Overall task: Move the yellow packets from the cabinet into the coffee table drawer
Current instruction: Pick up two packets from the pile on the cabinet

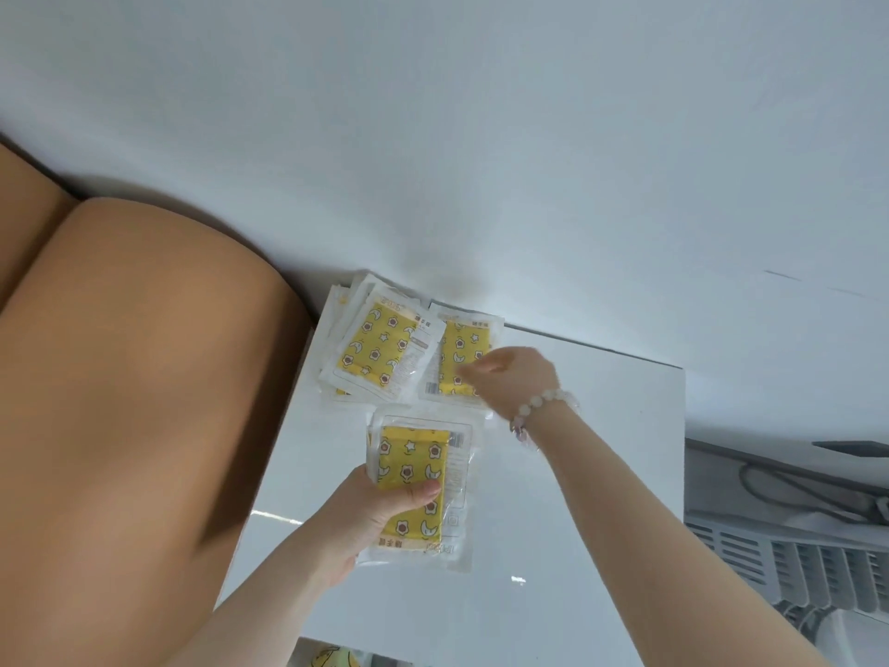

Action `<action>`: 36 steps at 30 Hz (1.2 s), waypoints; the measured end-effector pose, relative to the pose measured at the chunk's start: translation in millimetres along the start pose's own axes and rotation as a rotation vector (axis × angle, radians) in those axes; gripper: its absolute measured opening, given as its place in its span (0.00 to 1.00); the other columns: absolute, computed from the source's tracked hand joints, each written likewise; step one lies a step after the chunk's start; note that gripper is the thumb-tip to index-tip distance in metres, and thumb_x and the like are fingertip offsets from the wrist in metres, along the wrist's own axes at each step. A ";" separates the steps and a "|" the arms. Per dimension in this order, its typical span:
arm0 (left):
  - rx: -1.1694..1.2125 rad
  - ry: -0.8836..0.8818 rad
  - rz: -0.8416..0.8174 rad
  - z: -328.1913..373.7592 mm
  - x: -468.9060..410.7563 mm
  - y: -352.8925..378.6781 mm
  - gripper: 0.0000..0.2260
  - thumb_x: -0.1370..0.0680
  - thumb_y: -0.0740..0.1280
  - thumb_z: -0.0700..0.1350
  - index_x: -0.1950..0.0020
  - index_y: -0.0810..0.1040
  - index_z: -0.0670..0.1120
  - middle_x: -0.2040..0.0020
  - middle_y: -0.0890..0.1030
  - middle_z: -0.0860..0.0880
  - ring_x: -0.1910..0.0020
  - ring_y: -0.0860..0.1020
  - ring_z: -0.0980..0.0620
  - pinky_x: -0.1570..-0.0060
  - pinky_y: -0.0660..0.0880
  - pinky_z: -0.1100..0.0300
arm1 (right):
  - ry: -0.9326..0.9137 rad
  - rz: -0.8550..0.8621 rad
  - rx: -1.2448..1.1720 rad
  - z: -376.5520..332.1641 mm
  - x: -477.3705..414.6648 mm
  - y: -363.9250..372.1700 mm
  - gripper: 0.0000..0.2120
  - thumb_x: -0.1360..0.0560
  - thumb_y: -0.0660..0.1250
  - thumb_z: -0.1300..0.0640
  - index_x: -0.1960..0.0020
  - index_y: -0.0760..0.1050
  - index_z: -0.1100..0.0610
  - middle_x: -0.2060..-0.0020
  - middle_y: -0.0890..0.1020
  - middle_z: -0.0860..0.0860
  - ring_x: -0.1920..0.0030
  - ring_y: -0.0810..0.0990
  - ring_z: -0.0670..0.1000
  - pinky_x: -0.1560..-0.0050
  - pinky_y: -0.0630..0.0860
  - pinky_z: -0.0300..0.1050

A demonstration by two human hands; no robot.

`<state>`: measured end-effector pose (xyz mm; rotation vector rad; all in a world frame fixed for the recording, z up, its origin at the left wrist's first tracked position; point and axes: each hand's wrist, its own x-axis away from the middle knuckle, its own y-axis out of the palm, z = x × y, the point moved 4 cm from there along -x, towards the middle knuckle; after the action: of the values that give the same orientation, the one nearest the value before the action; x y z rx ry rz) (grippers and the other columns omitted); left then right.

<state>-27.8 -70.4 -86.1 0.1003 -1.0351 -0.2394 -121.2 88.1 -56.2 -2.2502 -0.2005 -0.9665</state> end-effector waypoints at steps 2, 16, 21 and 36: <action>0.003 0.004 0.026 4.7 2.8 -8.0 0.17 0.35 0.72 0.45 0.47 0.81 0.47 0.54 0.85 0.49 0.56 0.84 0.53 0.60 0.76 0.63 | 0.157 0.173 -0.027 12.2 -14.3 -10.9 0.15 0.24 0.64 0.48 0.41 0.76 0.52 0.46 0.81 0.50 0.66 0.75 0.45 0.65 0.69 0.38; 0.005 -0.004 0.092 15.4 10.0 -37.2 0.18 0.35 0.72 0.47 0.46 0.81 0.48 0.53 0.85 0.50 0.54 0.84 0.53 0.52 0.77 0.57 | 0.386 0.235 -0.043 33.8 -27.8 30.5 0.18 0.30 0.69 0.38 0.58 0.68 0.50 0.67 0.78 0.49 0.58 0.82 0.52 0.42 0.71 0.45; 0.031 -0.021 0.108 6.2 10.9 -40.5 0.18 0.35 0.72 0.46 0.45 0.81 0.48 0.52 0.85 0.48 0.53 0.84 0.50 0.49 0.77 0.53 | 0.421 0.322 -0.151 46.8 -22.5 22.8 0.17 0.31 0.71 0.38 0.55 0.70 0.48 0.76 0.76 0.49 0.76 0.76 0.48 0.41 0.73 0.47; 0.018 -0.066 0.135 -3.3 -4.5 -24.1 0.16 0.35 0.73 0.47 0.48 0.81 0.48 0.56 0.86 0.50 0.54 0.83 0.53 0.52 0.75 0.56 | 0.274 0.457 -0.699 66.8 12.7 -44.8 0.06 0.31 0.73 0.55 0.56 0.79 0.53 0.65 0.74 0.51 0.72 0.65 0.49 0.74 0.63 0.37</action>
<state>-30.7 -92.9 -96.3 0.0386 -1.1052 -0.1119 -89.9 163.2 -57.5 -2.5421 0.8586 -1.1839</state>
